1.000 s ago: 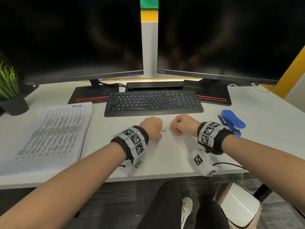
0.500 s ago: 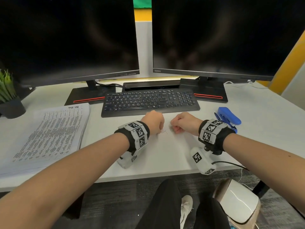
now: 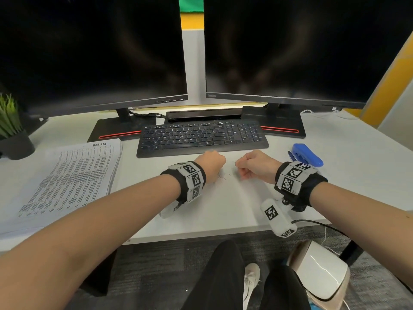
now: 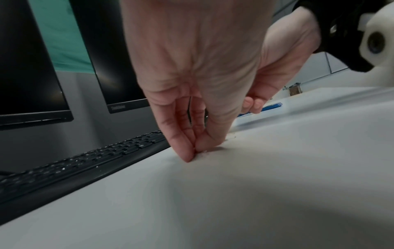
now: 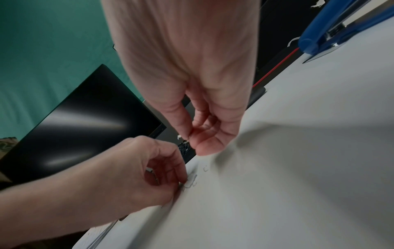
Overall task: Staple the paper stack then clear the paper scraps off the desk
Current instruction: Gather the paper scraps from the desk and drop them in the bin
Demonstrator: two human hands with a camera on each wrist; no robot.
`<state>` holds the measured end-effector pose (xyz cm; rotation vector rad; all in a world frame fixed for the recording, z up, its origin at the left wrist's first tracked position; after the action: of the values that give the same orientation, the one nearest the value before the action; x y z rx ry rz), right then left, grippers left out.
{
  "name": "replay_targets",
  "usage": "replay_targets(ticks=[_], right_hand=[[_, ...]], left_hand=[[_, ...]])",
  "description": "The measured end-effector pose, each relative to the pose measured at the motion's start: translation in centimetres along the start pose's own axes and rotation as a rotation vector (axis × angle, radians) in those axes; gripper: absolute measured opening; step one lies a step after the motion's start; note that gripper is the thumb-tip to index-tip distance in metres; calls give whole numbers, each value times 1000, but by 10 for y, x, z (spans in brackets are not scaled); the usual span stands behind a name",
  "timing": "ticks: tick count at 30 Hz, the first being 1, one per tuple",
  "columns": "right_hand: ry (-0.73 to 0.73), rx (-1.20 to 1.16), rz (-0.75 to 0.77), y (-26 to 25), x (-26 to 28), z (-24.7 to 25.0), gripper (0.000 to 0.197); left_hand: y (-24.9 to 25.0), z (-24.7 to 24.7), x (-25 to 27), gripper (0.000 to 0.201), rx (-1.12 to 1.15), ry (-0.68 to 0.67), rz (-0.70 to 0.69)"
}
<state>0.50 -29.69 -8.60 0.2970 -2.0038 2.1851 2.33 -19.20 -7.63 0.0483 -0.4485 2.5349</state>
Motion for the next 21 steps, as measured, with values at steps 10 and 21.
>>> replay_targets(ticks=[10, 21], right_hand=[[-2, -144, -65, 5, 2, 2, 20], [-10, -441, -174, 13, 30, 18, 9]], left_hand=[[-50, -7, -3, 14, 587, 49, 146], [-48, 13, 11, 19, 1460, 165, 221]])
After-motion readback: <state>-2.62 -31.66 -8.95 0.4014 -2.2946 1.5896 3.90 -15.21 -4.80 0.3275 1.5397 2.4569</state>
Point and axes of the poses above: each hand's wrist, its own x-axis away from the middle knuckle, its own z-axis out of the back of the hand, y = z × x, the point moved 8 cm from there along -x, towards the middle knuckle, and after that the axes turned 14 degrees about -x, right-handed, at the moved point
